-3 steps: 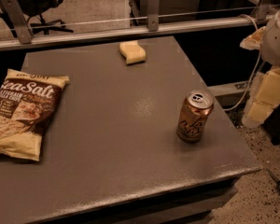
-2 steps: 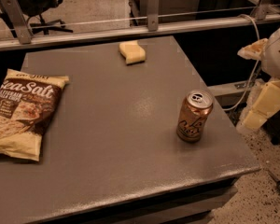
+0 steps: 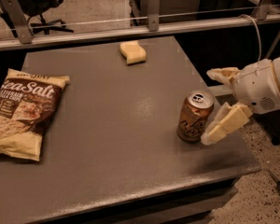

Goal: Move orange can near sponge

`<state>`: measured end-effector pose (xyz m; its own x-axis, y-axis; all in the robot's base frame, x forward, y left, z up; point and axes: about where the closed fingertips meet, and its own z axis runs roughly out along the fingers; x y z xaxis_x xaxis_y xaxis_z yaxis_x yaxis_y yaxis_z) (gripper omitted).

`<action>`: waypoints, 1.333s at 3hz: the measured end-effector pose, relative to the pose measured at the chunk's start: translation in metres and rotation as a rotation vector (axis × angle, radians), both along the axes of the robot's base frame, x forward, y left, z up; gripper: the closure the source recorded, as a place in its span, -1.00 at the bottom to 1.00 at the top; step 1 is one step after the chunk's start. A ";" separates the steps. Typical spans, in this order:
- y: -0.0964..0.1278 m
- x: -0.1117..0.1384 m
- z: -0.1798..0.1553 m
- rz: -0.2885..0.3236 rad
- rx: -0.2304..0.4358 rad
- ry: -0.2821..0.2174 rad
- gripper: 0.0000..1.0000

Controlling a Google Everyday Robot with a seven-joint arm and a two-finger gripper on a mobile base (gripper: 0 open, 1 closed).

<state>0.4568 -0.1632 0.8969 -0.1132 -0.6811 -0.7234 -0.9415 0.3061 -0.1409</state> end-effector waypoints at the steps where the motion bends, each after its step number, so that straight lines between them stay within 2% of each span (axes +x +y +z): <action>1: 0.039 0.003 -0.003 0.064 0.205 0.025 -1.00; 2: 0.070 -0.001 -0.005 0.118 0.363 0.044 -0.63; 3: 0.076 -0.002 -0.005 0.127 0.401 0.051 -0.20; 4: 0.076 -0.002 -0.002 0.127 0.402 0.051 0.27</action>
Offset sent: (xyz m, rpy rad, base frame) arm -0.0043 0.0992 -0.0067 0.5483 0.0660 0.1732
